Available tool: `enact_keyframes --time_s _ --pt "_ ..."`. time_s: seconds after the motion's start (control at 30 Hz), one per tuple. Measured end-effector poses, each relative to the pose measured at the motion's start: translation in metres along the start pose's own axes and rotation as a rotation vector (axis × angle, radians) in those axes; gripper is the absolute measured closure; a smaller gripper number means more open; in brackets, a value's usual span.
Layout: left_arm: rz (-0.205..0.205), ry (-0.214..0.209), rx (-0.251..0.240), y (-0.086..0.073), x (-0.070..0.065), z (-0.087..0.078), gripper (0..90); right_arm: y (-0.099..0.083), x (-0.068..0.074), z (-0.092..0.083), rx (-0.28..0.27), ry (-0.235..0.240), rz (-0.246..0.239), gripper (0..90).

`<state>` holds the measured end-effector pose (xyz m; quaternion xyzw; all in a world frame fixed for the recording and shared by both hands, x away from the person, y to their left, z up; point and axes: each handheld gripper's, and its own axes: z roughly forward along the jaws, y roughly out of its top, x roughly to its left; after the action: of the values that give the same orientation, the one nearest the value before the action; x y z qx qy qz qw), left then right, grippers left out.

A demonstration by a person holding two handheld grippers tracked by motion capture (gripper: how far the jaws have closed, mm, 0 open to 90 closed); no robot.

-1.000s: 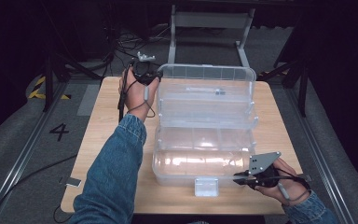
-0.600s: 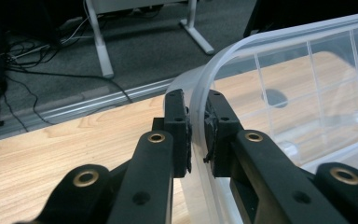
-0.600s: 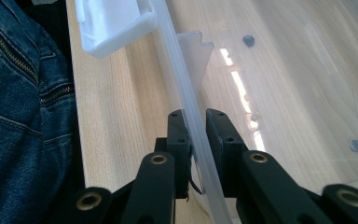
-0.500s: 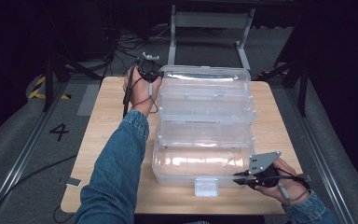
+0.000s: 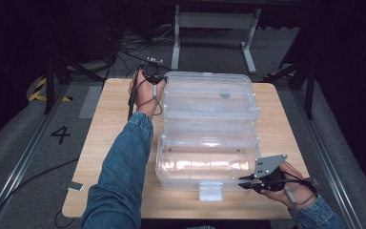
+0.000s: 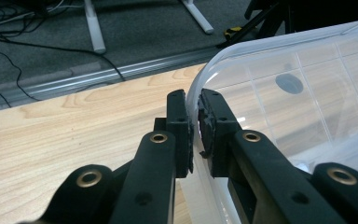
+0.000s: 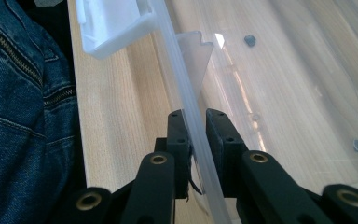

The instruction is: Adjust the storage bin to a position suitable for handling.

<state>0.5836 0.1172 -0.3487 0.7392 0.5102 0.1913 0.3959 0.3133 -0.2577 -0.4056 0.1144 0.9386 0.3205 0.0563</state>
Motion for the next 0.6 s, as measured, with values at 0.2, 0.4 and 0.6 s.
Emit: enact_keyframes --time_s 0.2,0.4,0.6 --pt "-0.019 -0.010 0.023 -0.002 0.004 0.007 82.9 0.000 0.000 0.000 -0.001 0.005 0.006 80.5" --pt "-0.038 -0.017 0.036 -0.005 0.006 0.013 82.7 0.000 0.000 0.000 -0.001 0.000 0.005 80.5" --pt "-0.047 -0.028 0.054 -0.007 0.009 0.018 82.3 0.000 0.000 0.000 -0.001 0.000 0.004 80.4"
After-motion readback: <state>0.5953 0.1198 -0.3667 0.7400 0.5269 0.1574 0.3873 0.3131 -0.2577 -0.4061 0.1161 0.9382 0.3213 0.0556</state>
